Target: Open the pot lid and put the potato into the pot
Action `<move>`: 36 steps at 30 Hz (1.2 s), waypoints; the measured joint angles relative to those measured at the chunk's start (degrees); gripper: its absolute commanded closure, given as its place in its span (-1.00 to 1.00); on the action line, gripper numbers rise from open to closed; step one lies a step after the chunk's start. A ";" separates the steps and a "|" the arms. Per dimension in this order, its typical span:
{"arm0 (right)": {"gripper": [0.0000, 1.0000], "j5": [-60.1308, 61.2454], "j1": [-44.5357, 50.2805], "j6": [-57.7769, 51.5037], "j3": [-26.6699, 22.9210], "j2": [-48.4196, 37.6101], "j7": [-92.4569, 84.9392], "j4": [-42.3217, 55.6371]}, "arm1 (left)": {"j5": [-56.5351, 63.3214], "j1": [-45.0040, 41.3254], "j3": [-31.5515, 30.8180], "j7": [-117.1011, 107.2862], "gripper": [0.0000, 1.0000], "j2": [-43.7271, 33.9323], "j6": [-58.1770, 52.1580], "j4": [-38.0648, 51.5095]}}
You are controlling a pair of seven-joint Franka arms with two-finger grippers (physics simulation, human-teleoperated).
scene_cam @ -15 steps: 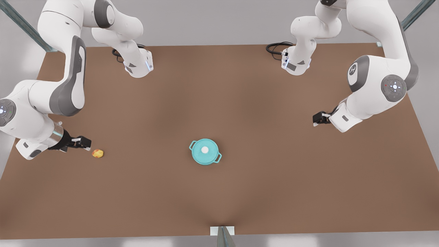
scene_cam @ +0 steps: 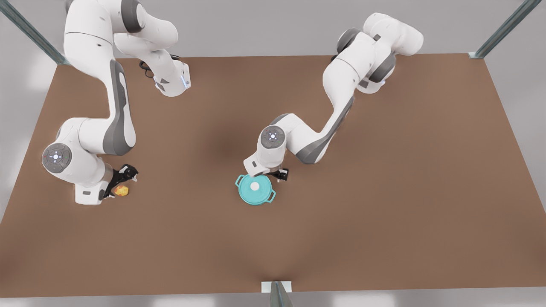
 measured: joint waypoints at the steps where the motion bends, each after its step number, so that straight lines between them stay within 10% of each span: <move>1: -1.00 -0.13 0.30 3.49 0.02 -2.00 -2.23 -5.51 | 1.26 -1.37 0.02 -2.14 -1.00 0.56 0.74 0.19; 14: -1.00 -5.85 0.02 33.63 -4.28 6.93 -22.81 -13.42 | 7.23 -5.52 3.38 -21.44 -1.00 4.99 8.46 -0.87; 36: -1.00 -5.61 -4.67 24.99 -6.58 18.22 -36.39 -10.64 | 7.60 -5.96 4.69 -34.36 -1.00 10.22 19.36 2.00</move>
